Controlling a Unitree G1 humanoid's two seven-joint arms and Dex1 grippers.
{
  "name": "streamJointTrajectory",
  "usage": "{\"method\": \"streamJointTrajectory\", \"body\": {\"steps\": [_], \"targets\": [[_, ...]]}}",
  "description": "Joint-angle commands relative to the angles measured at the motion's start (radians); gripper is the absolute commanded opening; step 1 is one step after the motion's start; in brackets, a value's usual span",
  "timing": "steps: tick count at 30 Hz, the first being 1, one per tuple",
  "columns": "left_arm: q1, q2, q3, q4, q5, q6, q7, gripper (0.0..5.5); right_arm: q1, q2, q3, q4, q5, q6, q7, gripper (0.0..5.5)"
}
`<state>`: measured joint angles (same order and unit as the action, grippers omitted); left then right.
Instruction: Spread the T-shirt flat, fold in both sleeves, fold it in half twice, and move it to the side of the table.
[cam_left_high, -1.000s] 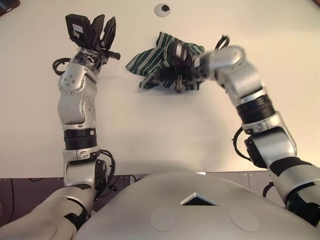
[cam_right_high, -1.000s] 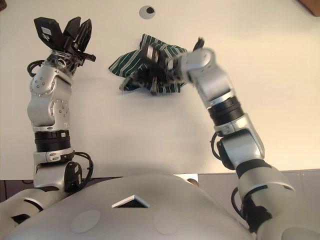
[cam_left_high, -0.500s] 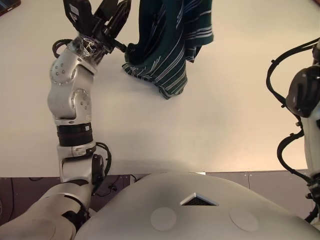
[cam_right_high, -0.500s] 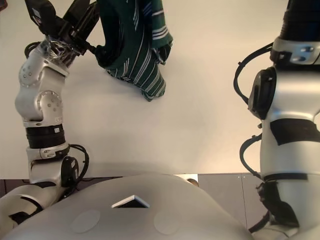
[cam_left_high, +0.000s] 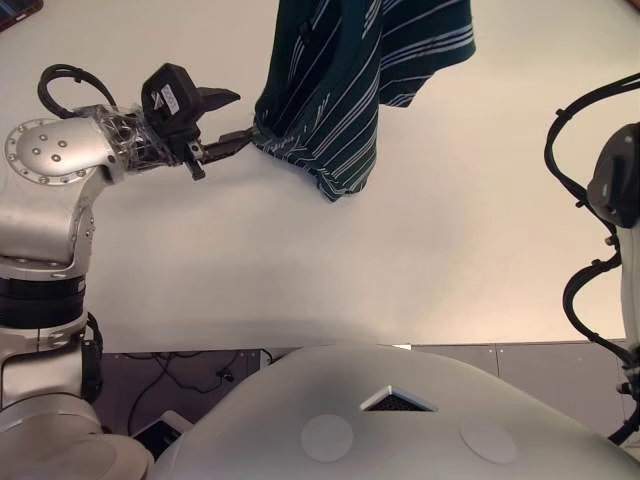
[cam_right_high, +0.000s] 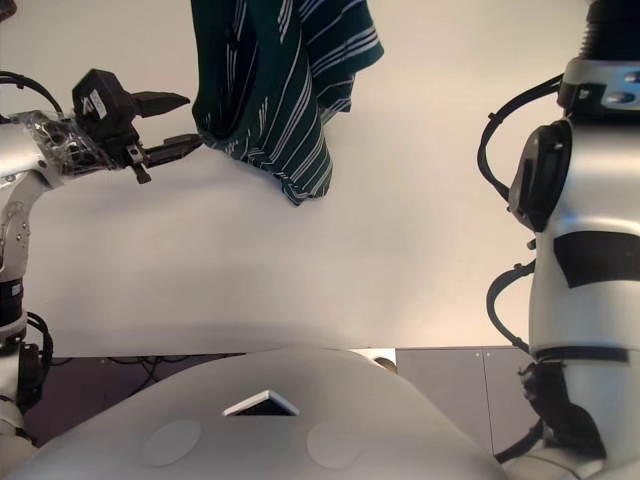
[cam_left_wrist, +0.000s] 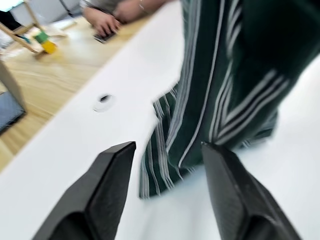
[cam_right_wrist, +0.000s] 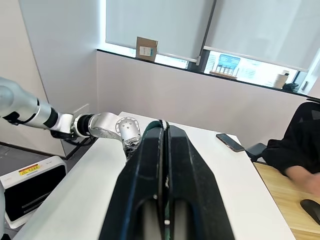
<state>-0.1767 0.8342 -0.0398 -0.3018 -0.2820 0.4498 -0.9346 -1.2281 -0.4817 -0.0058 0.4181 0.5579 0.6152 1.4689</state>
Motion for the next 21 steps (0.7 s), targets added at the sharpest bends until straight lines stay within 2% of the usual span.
{"method": "streamJointTrajectory", "body": {"steps": [1, 5, 13, 21], "targets": [[-0.059, -0.007, -0.075, 0.087, 0.095, -0.083, -0.001, 2.69, 0.019, 0.005, 0.002, -0.038, 0.015, 0.016, -0.005, 0.0], [-0.058, 0.011, -0.098, 0.107, 0.14, -0.133, -0.023, 2.69, 0.038, 0.01, 0.01, -0.059, 0.014, 0.023, -0.011, 0.0], [-0.022, 0.121, 0.004, 0.017, 0.09, -0.094, -0.102, 2.69, 0.071, 0.013, 0.016, -0.09, 0.013, 0.03, -0.027, 0.0], [-0.071, 0.001, -0.127, 0.069, 0.198, -0.174, -0.027, 2.69, 0.07, 0.007, -0.001, -0.108, 0.033, 0.054, -0.043, 0.0]]}}
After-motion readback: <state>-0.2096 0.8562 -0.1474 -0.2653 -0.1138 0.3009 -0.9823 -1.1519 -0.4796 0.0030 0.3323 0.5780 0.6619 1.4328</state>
